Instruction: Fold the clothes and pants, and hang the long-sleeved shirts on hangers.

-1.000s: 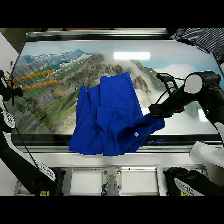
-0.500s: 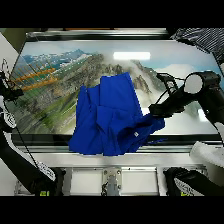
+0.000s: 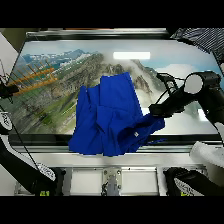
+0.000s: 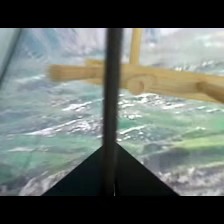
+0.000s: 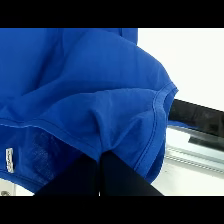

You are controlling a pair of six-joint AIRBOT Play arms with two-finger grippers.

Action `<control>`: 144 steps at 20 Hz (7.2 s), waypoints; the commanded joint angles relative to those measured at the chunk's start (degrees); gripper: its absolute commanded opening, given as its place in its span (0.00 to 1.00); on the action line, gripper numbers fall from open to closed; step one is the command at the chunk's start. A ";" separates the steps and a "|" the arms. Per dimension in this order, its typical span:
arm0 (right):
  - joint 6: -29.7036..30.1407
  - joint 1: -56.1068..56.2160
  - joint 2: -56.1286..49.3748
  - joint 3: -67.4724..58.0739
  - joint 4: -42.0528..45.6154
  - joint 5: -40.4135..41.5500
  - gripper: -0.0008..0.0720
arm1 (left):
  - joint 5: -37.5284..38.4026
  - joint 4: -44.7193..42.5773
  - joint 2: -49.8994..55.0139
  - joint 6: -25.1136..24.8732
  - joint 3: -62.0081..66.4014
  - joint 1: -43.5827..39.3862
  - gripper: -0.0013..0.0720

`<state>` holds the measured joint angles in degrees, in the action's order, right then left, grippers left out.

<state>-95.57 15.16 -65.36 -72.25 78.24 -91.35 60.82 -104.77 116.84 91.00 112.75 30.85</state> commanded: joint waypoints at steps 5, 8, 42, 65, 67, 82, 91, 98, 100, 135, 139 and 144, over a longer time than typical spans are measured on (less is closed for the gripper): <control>0.00 0.04 -0.04 -0.04 0.00 0.00 0.03 | 8.35 1.62 -16.31 -5.20 0.02 -4.98 0.03; 0.00 0.02 -0.04 -0.04 0.00 0.00 0.03 | 10.45 12.24 -23.96 -14.40 0.02 -9.55 0.03; 0.00 0.04 -0.04 -0.04 0.00 0.00 0.03 | 29.16 39.26 -63.63 -70.53 -66.14 -38.62 0.03; -2.82 0.24 -0.07 -8.92 -2.03 -3.58 0.03 | 25.18 53.16 -51.89 -71.71 -68.83 -38.86 0.03; -2.82 1.07 -0.04 -10.34 -2.45 -3.41 0.03 | 24.15 53.99 -51.89 -71.71 -68.83 -38.86 0.03; -1.46 6.36 -0.04 -10.56 -5.01 3.10 0.03 | 19.54 54.01 -51.82 -71.69 -65.11 -46.75 0.03; -5.81 7.30 5.20 -10.75 -2.12 4.11 0.02 | 18.38 58.82 -51.17 -71.45 -63.54 -44.74 0.03; -4.98 7.34 6.64 -10.75 -2.40 5.18 0.03 | 16.87 61.20 -51.17 -71.56 -63.54 -44.41 0.03; -4.72 7.74 6.64 -10.75 -2.38 8.31 0.03 | 16.81 61.13 -51.15 -72.96 -63.54 -46.07 0.03; 24.26 3.10 5.66 -19.30 -15.98 1.29 0.87 | 35.39 60.76 -39.54 -73.00 -45.31 -41.22 0.03; 33.97 -8.61 5.16 -19.30 -28.61 1.18 0.86 | 38.62 58.07 -35.54 -72.98 -39.63 -39.93 0.03; 37.42 -13.40 4.96 -19.28 -28.17 6.14 0.86 | 38.47 56.24 -34.45 -73.31 -35.89 -40.09 0.03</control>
<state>-63.07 5.08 -60.23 -91.46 51.99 -87.02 98.61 -47.37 81.58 18.48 74.65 -9.37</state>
